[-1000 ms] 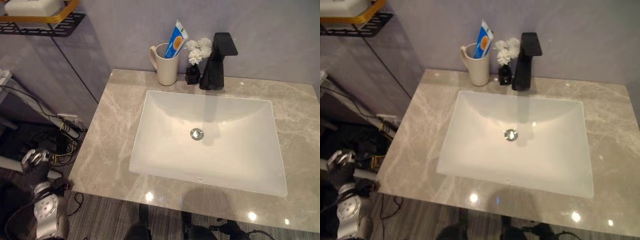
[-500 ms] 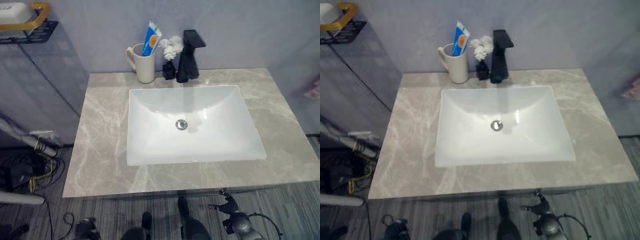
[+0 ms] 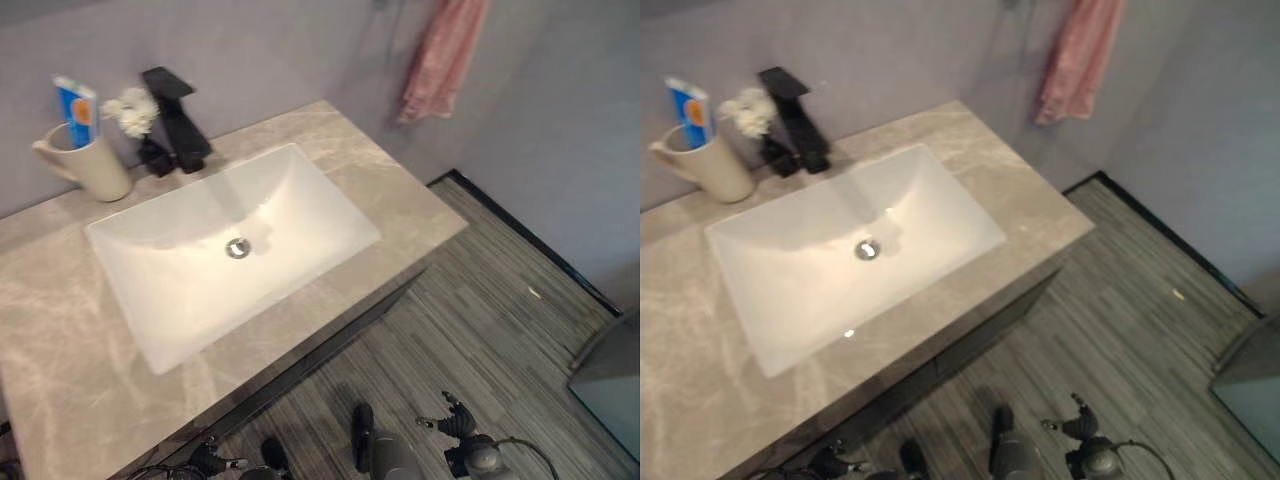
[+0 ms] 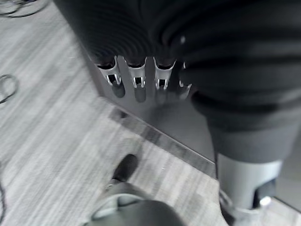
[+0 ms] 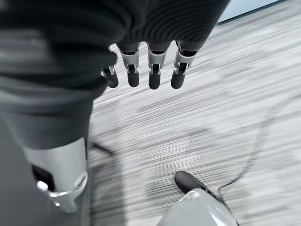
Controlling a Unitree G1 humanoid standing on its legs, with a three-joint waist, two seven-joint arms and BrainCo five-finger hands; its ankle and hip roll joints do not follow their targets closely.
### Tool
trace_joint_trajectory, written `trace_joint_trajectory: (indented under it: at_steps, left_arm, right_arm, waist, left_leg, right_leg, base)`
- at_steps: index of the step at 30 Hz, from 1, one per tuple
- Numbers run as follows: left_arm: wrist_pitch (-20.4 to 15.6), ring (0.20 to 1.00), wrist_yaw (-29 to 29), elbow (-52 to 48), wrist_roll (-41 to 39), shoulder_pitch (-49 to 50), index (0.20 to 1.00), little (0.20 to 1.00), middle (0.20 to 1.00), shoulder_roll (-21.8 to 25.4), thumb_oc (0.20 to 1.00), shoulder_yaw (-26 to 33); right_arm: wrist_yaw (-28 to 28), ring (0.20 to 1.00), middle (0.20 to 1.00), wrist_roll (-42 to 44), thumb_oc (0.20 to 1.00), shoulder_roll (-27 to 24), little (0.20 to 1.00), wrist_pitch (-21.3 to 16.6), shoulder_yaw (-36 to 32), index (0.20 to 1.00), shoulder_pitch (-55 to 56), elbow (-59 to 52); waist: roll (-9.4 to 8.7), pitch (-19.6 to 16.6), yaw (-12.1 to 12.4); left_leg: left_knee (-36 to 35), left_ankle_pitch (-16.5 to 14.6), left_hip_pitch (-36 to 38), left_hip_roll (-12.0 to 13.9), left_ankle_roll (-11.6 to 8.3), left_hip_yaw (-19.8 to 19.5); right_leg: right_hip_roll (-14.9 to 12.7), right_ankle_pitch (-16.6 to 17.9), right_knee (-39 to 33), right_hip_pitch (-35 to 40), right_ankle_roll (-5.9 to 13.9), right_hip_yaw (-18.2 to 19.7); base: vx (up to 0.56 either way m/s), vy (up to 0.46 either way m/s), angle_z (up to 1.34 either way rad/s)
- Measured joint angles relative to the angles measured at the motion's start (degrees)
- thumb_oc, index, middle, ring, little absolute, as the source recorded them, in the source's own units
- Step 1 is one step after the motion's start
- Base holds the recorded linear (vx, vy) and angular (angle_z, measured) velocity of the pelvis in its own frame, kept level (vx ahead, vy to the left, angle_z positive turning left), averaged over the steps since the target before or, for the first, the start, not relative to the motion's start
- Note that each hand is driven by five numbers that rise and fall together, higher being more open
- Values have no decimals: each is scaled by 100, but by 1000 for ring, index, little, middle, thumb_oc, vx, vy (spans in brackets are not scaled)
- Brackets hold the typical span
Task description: Put brush and paste in cup on sink, flatten towel.
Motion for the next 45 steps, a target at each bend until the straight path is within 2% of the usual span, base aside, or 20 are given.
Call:
trace_joint_trajectory:
  at_steps: [2,3,4,6,7,10,12,13,14,16,17,18,21,23,27,32,37,40,43,45]
  left_arm:
    - [16,1000,3,34,-2,-7,1000,1000,1000,-140,1000,110]
    - [21,1000,14,21,-1,-24,1000,1000,1000,-167,1000,120]
    - [49,1000,44,29,29,-62,1000,1000,1000,-219,1000,181]
    - [41,1000,111,-27,57,-180,1000,1000,1000,-183,1000,186]
    - [49,1000,130,-36,109,-258,1000,1000,1000,-120,1000,153]
    - [45,1000,254,-77,152,-300,1000,1000,1000,-109,1000,175]
    - [8,1000,270,-194,148,-334,1000,1000,1000,-187,1000,124]
    - [-68,1000,308,-316,133,-292,1000,1000,1000,-181,1000,90]
    - [-99,1000,355,-298,108,-292,1000,1000,1000,-171,1000,113]
    - [-130,1000,418,-207,75,-362,1000,1000,1000,-167,1000,108]
    - [-135,1000,419,-168,65,-441,1000,1000,1000,-193,1000,101]
    - [-158,1000,423,-188,33,-517,1000,1000,1000,-221,1000,75]
    - [-168,1000,469,-289,-59,-631,1000,1000,1000,-218,1000,75]
    - [-178,1000,508,-383,-198,-581,1000,1000,1000,-207,1000,76]
    - [-178,1000,655,-631,-463,-296,1000,1000,1000,-234,1000,117]
    - [-347,1000,785,-1982,-883,-35,1000,1000,1000,-220,1000,96]
    - [-545,1000,931,-2471,-1116,-430,1000,1000,1000,-97,1000,80]
    - [-577,1000,970,-2511,-1251,-453,1000,1000,1000,-105,1000,73]
    - [-573,1000,972,-2489,-1259,-401,1000,1000,1000,-117,1000,63]
    - [-567,1000,972,-2492,-1253,-363,1000,1000,1000,-127,1000,11]
  right_arm:
    - [3,1000,1000,-8,1000,-2,1000,-10,28,1000,-169,-59]
    - [3,1000,1000,-13,1000,15,1000,1,33,1000,-255,-16]
    - [5,1000,1000,-45,1000,30,1000,4,67,1000,-361,-8]
    - [11,1000,1000,-134,1000,23,1000,57,108,1000,-225,21]
    - [9,1000,1000,-187,1000,45,1000,73,176,1000,-69,25]
    - [2,1000,1000,-219,1000,30,1000,108,197,1000,58,-21]
    - [0,1000,1000,-181,1000,-80,1000,117,190,1000,84,-31]
    - [3,1000,1000,-169,1000,-127,1000,110,202,1000,-6,-29]
    - [8,1000,1000,-173,1000,-120,1000,99,204,1000,-179,28]
    - [18,1000,1000,-179,1000,-123,1000,88,344,1000,-299,108]
    - [18,1000,1000,-189,1000,-167,1000,54,415,1000,-322,105]
    - [16,1000,1000,-209,1000,-205,1000,38,434,1000,-281,168]
    - [14,1000,1000,-208,1000,-166,1000,35,466,1000,-198,178]
    - [11,1000,1000,-151,1000,-158,1000,8,414,1000,-194,168]
    - [-19,1000,1000,688,1000,33,1000,-82,-59,1000,-62,25]
    - [17,1000,1000,1751,1000,179,1000,-305,-180,1000,-5,-736]
    - [22,1000,1000,2195,1000,227,1000,-503,-125,1000,-360,-1085]
    - [27,1000,1000,2264,1000,235,1000,-531,-48,1000,-418,-1187]
    - [25,1000,1000,2269,1000,250,1000,-531,-50,1000,-391,-1170]
    - [20,1000,1000,2312,1000,288,1000,-531,-86,1000,-339,-1171]
  waist:
    - [34,-22,72]
    - [113,-56,61]
    - [217,-54,3]
    - [230,-71,-7]
    - [104,-142,-72]
    - [80,-171,-86]
    - [82,-153,-130]
    - [61,-131,-14]
    - [15,-80,23]
    - [-32,-48,88]
    - [126,-53,-3]
    - [273,-21,-31]
    - [218,-43,-67]
    - [233,-25,-71]
    - [342,-26,-134]
    - [351,83,-124]
    - [162,334,-153]
    - [157,347,-173]
    - [158,344,-175]
    - [159,316,-183]
  left_leg:
    - [82,-321,-214,-214,183,-892]
    - [-46,-195,-135,-174,159,-912]
    - [-111,1,-57,64,-32,-509]
    - [7,-29,93,227,-106,-129]
    - [128,-60,149,238,-153,-53]
    - [950,-88,157,697,-180,-199]
    - [1131,-206,113,719,-338,-803]
    - [1094,-302,60,337,-400,-1779]
    - [1081,-355,-33,57,-328,-2343]
    - [864,-327,-221,-250,-357,-2976]
    - [703,2,-502,-196,-370,-3095]
    - [754,171,-663,-59,-364,-3083]
    - [452,15,-653,-153,-362,-3081]
    - [268,177,-546,-258,-306,-3074]
    - [-79,225,-97,-351,-229,-2792]
    - [15,210,-81,-353,-125,-2583]
    - [1129,-429,-329,-339,-72,-2613]
    - [1707,-753,-513,-316,-38,-2659]
    - [1844,-846,-564,-346,-19,-2704]
    - [1671,-798,-474,-421,24,-2750]
  right_leg:
    - [274,196,-453,-98,42,225]
    - [532,471,-849,-111,108,257]
    - [583,250,-1043,-4,122,-158]
    - [251,-141,-414,149,131,-636]
    - [202,-209,-509,292,171,-368]
    - [611,-197,-844,507,-192,279]
    - [741,-208,-911,538,-347,611]
    - [827,-119,-1011,513,-443,1070]
    - [872,-54,-1153,564,-570,1423]
    - [945,121,-1314,601,-552,1742]
    - [1106,142,-1384,647,-481,1734]
    - [1248,112,-1400,648,-456,1750]
    - [1145,41,-1334,420,-349,1758]
    - [1058,164,-1247,349,-254,1821]
    - [1024,197,-1308,440,-178,2112]
    - [1056,109,-903,266,-86,2330]
    - [1002,-565,261,-20,-80,2345]
    - [968,-862,757,-159,-97,2340]
    - [937,-947,870,-206,-89,2340]
    - [879,-902,795,-132,59,2332]
  base:
    - [-133,-143,-172]
    - [-154,-228,-193]
    - [-95,-174,-163]
    - [-36,-272,-130]
    - [-15,-341,-101]
    - [14,-256,-109]
    - [-16,-266,-104]
    - [21,-257,-156]
    - [83,-163,-164]
    - [56,-82,-122]
    - [92,-65,-80]
    - [74,-21,-37]
    - [91,30,-35]
    - [132,80,-44]
    - [72,93,-39]
    - [-5,25,-21]
    - [23,1,0]
    - [95,30,5]
    - [184,142,7]
    - [88,121,5]
